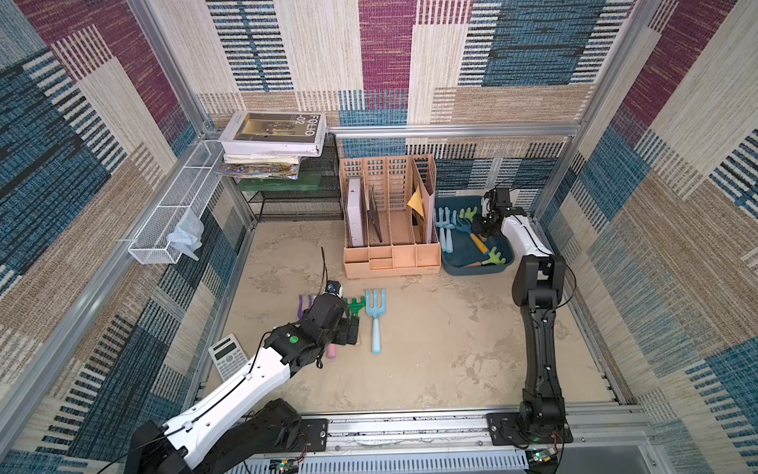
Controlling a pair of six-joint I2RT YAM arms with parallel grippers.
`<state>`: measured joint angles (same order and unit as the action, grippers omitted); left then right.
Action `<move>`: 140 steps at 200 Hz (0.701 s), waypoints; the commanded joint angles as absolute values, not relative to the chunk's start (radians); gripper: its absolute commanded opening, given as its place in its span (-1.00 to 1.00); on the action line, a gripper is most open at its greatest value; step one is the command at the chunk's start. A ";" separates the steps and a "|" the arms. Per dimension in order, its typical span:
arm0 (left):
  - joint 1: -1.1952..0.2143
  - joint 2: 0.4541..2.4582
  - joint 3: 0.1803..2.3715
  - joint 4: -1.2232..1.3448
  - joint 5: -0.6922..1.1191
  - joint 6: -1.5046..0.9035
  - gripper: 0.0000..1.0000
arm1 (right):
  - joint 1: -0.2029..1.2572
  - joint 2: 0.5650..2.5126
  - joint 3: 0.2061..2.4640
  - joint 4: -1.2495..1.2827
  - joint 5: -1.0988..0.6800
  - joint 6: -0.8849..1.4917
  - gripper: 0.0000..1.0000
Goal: Take the hand rake out of the storage box
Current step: Pick up the rake from the storage box.
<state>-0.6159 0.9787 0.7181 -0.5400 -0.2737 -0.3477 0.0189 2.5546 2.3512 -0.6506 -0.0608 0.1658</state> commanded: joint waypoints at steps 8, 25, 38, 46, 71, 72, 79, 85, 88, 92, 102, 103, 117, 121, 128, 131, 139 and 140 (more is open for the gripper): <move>-0.603 1.002 0.722 -0.519 -0.295 -0.337 0.99 | 0.021 2.553 2.292 -0.671 -0.082 0.144 -0.05; -0.597 1.025 0.725 -0.520 -0.291 -0.339 0.98 | 0.016 2.566 2.288 -0.681 -0.073 0.144 -0.05; -0.592 1.039 0.729 -0.521 -0.293 -0.340 0.99 | 0.012 2.571 2.287 -0.677 -0.090 0.139 -0.06; -0.589 1.049 0.732 -0.523 -0.290 -0.340 0.98 | 0.013 2.573 2.289 -0.676 -0.097 0.134 -0.06; -0.582 1.065 0.734 -0.523 -0.288 -0.340 0.99 | 0.019 2.581 2.290 -0.670 -0.092 0.126 -0.09; -0.582 1.066 0.735 -0.523 -0.287 -0.340 0.99 | 0.018 2.581 2.289 -0.669 -0.093 0.126 -0.09; -0.581 1.067 0.735 -0.523 -0.287 -0.341 0.98 | 0.021 2.586 2.294 -0.671 -0.095 0.124 -0.12; -0.580 1.068 0.736 -0.523 -0.286 -0.342 0.99 | 0.023 2.588 2.296 -0.677 -0.094 0.125 -0.13; -0.580 1.068 0.736 -0.524 -0.287 -0.342 0.98 | 0.024 2.589 2.298 -0.679 -0.093 0.126 -0.16; -0.580 1.070 0.736 -0.525 -0.287 -0.342 0.99 | 0.025 2.590 2.299 -0.680 -0.091 0.125 -0.24; -0.578 1.067 0.736 -0.526 -0.284 -0.342 0.98 | 0.027 2.588 2.300 -0.686 -0.094 0.127 -0.44; -0.578 1.066 0.736 -0.526 -0.284 -0.342 0.98 | 0.027 2.586 2.301 -0.686 -0.094 0.127 -0.45; -0.578 1.061 0.733 -0.523 -0.284 -0.342 0.98 | 0.029 2.565 2.297 -0.690 -0.098 0.135 -0.57; -0.578 1.059 0.732 -0.522 -0.284 -0.343 0.99 | 0.030 2.556 2.296 -0.690 -0.098 0.136 -0.59; -0.577 1.056 0.731 -0.526 -0.284 -0.345 0.98 | 0.034 2.540 2.291 -0.689 -0.098 0.139 -0.62; -0.577 1.055 0.729 -0.527 -0.284 -0.347 0.99 | 0.036 2.528 2.288 -0.687 -0.098 0.140 -0.65; -0.576 1.050 0.722 -0.524 -0.284 -0.349 0.98 | 0.042 2.503 2.279 -0.684 -0.095 0.142 -0.72; -0.576 1.050 0.721 -0.523 -0.284 -0.349 0.98 | 0.043 2.500 2.279 -0.684 -0.095 0.142 -0.72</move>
<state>-0.5793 1.0607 0.7307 -0.5381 -0.2871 -0.3408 0.0315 2.5561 2.2898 -0.6548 -0.0917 0.1287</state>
